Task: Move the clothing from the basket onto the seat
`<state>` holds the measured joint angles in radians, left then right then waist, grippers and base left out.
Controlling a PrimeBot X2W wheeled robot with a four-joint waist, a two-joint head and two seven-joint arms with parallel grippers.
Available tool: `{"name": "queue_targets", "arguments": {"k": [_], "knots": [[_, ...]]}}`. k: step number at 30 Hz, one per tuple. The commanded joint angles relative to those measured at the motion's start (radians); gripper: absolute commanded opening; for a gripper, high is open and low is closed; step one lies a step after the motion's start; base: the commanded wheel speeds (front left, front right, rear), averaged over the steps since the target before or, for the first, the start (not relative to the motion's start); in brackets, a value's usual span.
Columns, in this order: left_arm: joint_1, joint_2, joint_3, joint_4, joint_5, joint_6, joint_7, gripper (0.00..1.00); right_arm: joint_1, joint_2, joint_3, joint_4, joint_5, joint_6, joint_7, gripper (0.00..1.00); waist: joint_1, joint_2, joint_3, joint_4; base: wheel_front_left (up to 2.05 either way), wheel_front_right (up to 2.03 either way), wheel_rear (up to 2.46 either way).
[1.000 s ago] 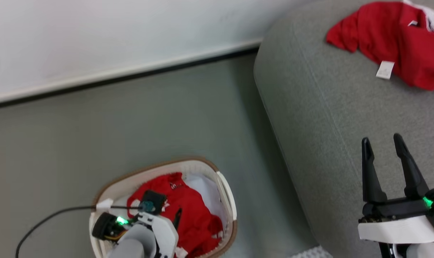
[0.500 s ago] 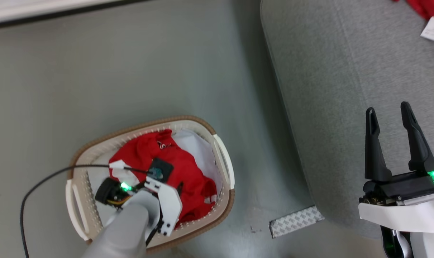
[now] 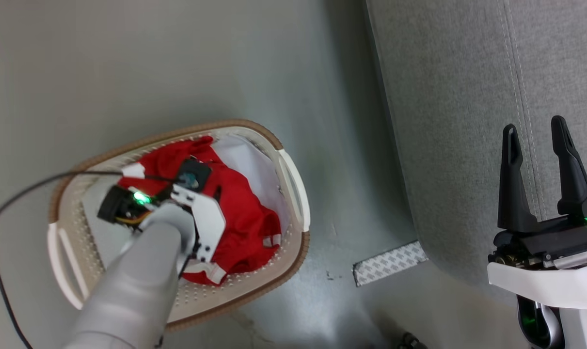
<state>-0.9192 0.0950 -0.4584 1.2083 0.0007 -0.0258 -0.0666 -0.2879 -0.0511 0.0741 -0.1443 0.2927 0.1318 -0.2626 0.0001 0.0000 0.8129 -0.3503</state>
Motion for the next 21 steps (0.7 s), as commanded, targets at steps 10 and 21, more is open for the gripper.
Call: {"name": "queue_targets", "arguments": {"k": [10,21], "knots": [[-0.067,0.03,0.021,0.036,-0.044,-0.006,-0.014,1.0,-0.004,0.001,0.013,-0.037,-0.004,-0.002,-0.003,1.0,-0.0001,0.0,0.057,-0.014,0.1,0.1,0.1],[-0.065,0.013,0.006,0.058,-0.077,-0.073,-0.017,1.0,0.026,0.001,0.003,-0.084,-0.062,-0.002,-0.003,1.0,-0.0001,0.0,0.083,0.038,0.12,0.12,0.12]]}}
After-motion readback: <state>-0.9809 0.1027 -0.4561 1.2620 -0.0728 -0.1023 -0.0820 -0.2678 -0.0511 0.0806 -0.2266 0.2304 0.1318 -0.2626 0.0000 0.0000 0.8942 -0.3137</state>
